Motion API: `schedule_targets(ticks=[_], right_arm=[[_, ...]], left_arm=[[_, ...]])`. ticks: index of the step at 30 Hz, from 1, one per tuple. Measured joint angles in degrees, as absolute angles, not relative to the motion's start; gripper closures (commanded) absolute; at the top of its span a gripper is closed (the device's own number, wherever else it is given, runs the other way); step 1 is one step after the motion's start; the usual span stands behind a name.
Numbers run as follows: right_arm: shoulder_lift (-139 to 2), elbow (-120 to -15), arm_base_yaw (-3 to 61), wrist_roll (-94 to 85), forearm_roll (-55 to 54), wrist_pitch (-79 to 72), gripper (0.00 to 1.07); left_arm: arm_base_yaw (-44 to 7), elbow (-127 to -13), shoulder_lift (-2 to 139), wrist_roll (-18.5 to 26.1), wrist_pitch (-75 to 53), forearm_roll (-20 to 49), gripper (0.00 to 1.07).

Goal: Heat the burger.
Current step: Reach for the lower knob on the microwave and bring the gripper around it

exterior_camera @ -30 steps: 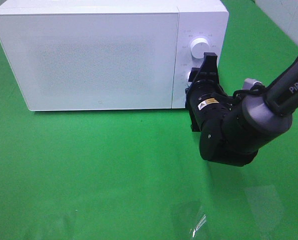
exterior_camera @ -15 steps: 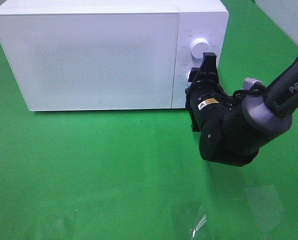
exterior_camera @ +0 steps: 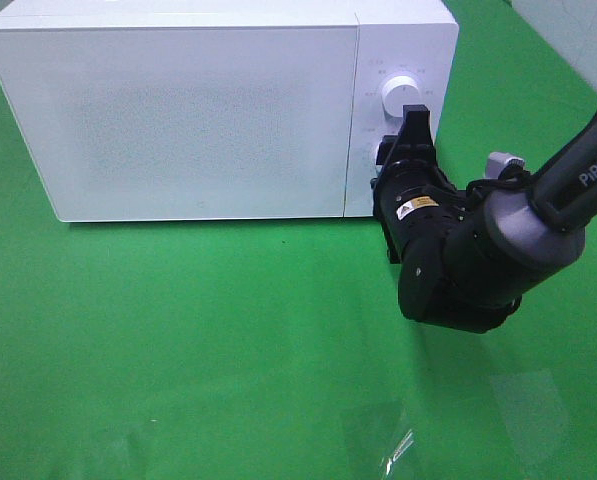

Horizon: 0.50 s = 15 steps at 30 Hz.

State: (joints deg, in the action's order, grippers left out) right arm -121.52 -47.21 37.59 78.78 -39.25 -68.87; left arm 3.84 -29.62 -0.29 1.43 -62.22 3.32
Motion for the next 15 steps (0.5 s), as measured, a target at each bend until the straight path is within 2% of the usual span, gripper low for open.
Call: schedule_targets(ticks=[7, 12, 15], right_arm=[[-121.35, -47.96, 38.45, 78.44, -35.01, -68.7, 0.47], [-121.35, -47.73, 38.45, 78.44, -34.09, -68.98, 0.4], [-121.35, -47.38, 38.39, 78.44, -33.63, -68.98, 0.39]], left_arm=[[3.84, -29.62, -0.29, 1.43, -62.22, 3.32, 0.08], [3.84, -29.62, -0.29, 1.43, -62.22, 3.32, 0.08], [3.84, -29.62, -0.29, 1.43, -62.22, 3.32, 0.08]])
